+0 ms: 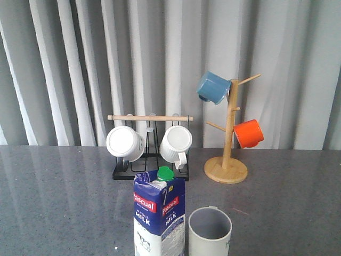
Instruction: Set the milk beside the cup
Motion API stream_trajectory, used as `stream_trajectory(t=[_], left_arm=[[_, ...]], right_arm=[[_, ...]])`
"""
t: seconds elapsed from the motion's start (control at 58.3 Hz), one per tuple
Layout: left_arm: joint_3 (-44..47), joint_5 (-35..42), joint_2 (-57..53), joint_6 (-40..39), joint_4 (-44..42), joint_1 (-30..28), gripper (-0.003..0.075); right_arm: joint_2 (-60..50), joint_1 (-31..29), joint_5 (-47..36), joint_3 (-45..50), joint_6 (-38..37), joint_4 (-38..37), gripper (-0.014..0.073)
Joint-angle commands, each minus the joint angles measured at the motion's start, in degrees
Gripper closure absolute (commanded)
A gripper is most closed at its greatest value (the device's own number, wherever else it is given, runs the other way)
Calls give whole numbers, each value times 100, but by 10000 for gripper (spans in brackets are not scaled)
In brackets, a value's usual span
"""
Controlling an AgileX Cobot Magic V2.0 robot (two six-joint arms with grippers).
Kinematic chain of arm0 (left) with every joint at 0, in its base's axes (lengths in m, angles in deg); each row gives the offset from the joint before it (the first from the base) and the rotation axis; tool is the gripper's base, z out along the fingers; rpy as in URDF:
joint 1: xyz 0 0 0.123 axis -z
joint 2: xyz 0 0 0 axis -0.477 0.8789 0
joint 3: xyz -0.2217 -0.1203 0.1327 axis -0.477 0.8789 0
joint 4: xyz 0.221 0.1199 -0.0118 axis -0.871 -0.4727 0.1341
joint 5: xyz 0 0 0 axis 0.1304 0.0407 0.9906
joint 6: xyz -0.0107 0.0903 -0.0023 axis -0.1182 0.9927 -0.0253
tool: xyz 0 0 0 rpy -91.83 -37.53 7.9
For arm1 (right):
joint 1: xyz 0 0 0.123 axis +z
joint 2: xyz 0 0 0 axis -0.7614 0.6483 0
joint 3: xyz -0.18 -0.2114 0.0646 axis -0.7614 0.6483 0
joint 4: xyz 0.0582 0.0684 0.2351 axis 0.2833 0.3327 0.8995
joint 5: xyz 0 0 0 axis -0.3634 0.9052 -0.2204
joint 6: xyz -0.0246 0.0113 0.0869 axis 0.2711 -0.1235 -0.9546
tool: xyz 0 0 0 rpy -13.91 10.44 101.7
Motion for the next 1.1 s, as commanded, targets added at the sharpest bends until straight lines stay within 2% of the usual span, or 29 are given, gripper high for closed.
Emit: stream_trajectory(t=[0.0,0.275,0.429,0.532,0.618,0.738,0.858,0.978,1.081], left_arm=[[-154,408,-71,-25,19,-7,726],[-154,408,-71,-25,19,-7,726],[-154,408,-71,-25,19,-7,726],[-154,408,-71,-25,19,-7,726],[-154,408,-71,-25,19,-7,726],[-154,408,-71,-25,19,-7,726],[-154,408,-71,-25,19,-7,726],[-154,408,-71,-25,19,-7,726],[-154,408,-71,-25,19,-7,726]], right_arm=[[-17,4,74,-187,-4,-318,602],[-17,4,103,-187,-35,-302,602],[-17,4,-152,-187,-265,-150,602],[-37,4,-340,-187,23,346,602],[-70,-4,-395,-210,1021,1353,602],[-243,-96,-546,-316,2837,2959,602],[-568,-498,-1276,-472,4346,3919,602],[-939,-1456,-1883,-412,5414,5142,602],[-1263,-2449,-2623,-48,6666,6345,602]])
